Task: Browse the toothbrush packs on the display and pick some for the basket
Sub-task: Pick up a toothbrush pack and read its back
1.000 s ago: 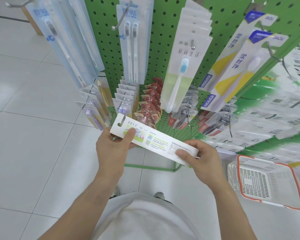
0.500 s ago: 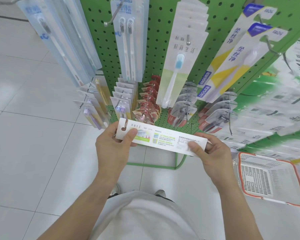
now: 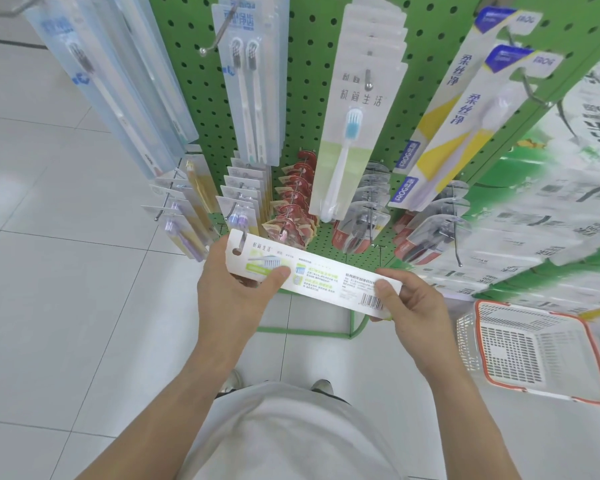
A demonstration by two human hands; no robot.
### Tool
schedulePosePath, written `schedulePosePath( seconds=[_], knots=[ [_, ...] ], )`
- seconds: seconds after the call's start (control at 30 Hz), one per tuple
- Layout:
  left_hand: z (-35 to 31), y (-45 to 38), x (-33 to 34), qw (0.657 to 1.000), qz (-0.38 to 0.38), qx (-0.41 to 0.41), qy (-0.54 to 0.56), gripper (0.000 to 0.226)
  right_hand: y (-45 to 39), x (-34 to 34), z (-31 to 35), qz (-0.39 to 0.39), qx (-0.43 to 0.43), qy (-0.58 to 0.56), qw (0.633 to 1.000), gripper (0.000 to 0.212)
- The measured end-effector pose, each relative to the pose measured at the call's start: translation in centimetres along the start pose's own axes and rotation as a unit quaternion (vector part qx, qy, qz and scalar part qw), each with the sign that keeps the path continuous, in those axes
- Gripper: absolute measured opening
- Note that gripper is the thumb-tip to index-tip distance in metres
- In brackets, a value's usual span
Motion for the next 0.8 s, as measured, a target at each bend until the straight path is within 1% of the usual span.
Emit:
schedulePosePath(
  seconds=[0.1,0.2,0.33,0.4,0.5,0.6,0.67,0.7,0.73,0.8],
  knots=[
    [0.1,0.1,-0.3,1.000,-0.008,0.002,0.003,0.059,0.3,0.4,-0.2,0.012,-0.002,0.031,0.999,0.023],
    [0.4,0.1,-0.5,1.000,-0.012,0.000,-0.001,0.058,0.4,0.6,-0.2,0.018,0.001,0.026,0.999,0.029],
    [0.7,0.4,-0.7,1.000,-0.013,0.004,-0.003,0.047,0.3,0.1,0.3,0.022,0.001,-0.004,1.000,0.027],
    [1.0,0.5,-0.8,1.000,-0.015,-0.002,-0.004,0.046,0.3,0.0,0.4,0.032,0.003,-0.005,0.999,0.026],
    [1.4,0.5,-1.1,1.000,-0.011,-0.011,-0.020,0.048,0.3,0.2,0.2,0.064,0.015,-0.007,0.998,0.025],
    [1.7,0.5,-1.4,0.999,-0.009,-0.006,-0.038,0.051,0.3,0.4,-0.2,0.083,0.021,0.017,0.996,0.026],
    [1.8,0.6,-1.5,0.998,-0.006,-0.008,-0.059,0.067,0.4,0.5,-0.3,0.081,0.022,0.026,0.996,0.027],
    [1.9,0.7,-1.5,0.996,-0.004,0.004,-0.087,0.078,0.5,0.5,-0.3,0.079,0.022,0.025,0.996,0.026],
    [2.1,0.7,-1.5,0.991,-0.004,0.034,-0.128,0.082,0.6,0.5,-0.2,0.076,0.022,0.021,0.997,0.026],
    [1.9,0.9,-1.1,0.969,0.001,0.124,-0.216,0.075,0.8,0.7,-0.1,0.071,0.023,0.010,0.997,0.024]
  ],
)
Point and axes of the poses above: each hand's wrist, its own y-axis away from the middle knuckle, its own x-axis out of the palm, z = x × y, the point moved 3 cm from there along -y, towards the middle knuckle, and after that the axes turned 13 degrees about x, right-handed, at the moved point
